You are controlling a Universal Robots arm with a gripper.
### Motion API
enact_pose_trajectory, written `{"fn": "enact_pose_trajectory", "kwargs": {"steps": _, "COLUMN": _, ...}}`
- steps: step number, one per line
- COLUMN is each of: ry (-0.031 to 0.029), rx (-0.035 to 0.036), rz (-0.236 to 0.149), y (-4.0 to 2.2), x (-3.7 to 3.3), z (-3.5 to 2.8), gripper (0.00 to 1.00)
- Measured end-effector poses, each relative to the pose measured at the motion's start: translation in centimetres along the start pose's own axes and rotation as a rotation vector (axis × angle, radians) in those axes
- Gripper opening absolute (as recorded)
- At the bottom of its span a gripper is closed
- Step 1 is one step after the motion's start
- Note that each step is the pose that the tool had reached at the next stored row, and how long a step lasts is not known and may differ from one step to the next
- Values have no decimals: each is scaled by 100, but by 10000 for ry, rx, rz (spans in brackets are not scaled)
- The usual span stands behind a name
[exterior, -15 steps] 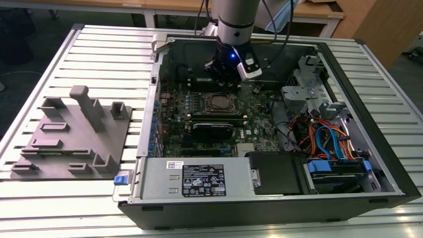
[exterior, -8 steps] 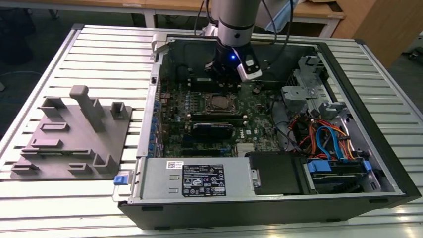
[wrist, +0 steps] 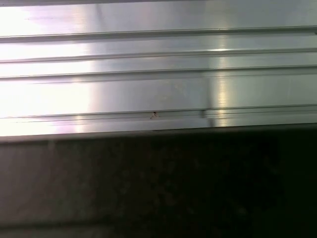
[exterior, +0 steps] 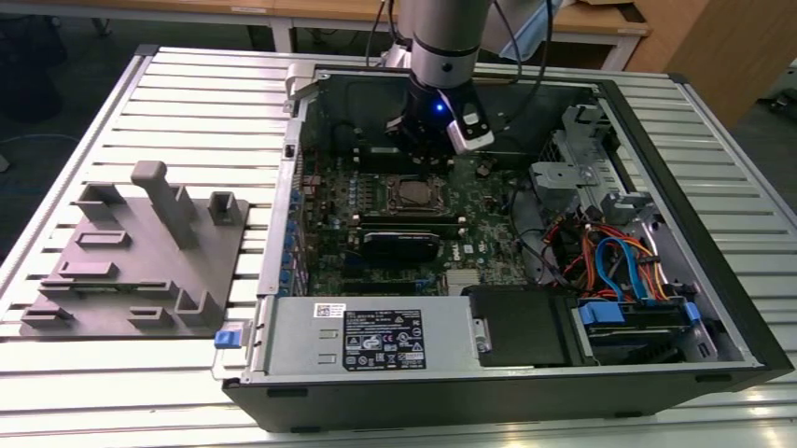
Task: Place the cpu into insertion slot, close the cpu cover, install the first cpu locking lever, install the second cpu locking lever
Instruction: 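Install the first cpu locking lever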
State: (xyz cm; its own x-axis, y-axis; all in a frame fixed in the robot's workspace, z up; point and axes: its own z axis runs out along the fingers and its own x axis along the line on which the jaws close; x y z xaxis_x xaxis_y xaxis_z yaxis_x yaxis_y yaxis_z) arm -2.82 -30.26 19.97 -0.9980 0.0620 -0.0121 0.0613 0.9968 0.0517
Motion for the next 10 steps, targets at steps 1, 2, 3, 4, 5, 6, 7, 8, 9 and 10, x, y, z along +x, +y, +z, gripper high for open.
{"fn": "enact_pose_trajectory", "kwargs": {"steps": 1, "ry": 0, "rx": 0, "rz": 0, "y": 0, "x": 0, "z": -5, "gripper": 10}}
{"fn": "enact_pose_trajectory", "kwargs": {"steps": 2, "ry": 0, "rx": 1, "rz": 0, "y": 0, "x": 0, "z": -10, "gripper": 10}}
{"fn": "enact_pose_trajectory", "kwargs": {"steps": 3, "ry": 0, "rx": 0, "rz": 0, "y": 1, "x": 0, "z": -14, "gripper": 10}}
{"fn": "enact_pose_trajectory", "kwargs": {"steps": 4, "ry": -1, "rx": -1, "rz": 0, "y": 1, "x": 0, "z": -16, "gripper": 10}}
{"fn": "enact_pose_trajectory", "kwargs": {"steps": 5, "ry": -1, "rx": -3, "rz": 0, "y": 1, "x": -1, "z": -18, "gripper": 10}}
{"fn": "enact_pose_trajectory", "kwargs": {"steps": 6, "ry": -1, "rx": -1, "rz": 0, "y": 1, "x": -1, "z": -19, "gripper": 10}}
{"fn": "enact_pose_trajectory", "kwargs": {"steps": 7, "ry": 0, "rx": -1, "rz": -1, "y": 1, "x": -2, "z": -21, "gripper": 10}}
{"fn": "enact_pose_trajectory", "kwargs": {"steps": 8, "ry": 0, "rx": -1, "rz": -1, "y": 1, "x": -5, "z": -21, "gripper": 10}}
{"fn": "enact_pose_trajectory", "kwargs": {"steps": 9, "ry": 0, "rx": -1, "rz": -1, "y": 2, "x": -6, "z": -21, "gripper": 10}}
{"fn": "enact_pose_trajectory", "kwargs": {"steps": 10, "ry": 0, "rx": -1, "rz": 0, "y": 2, "x": -7, "z": -21, "gripper": 10}}
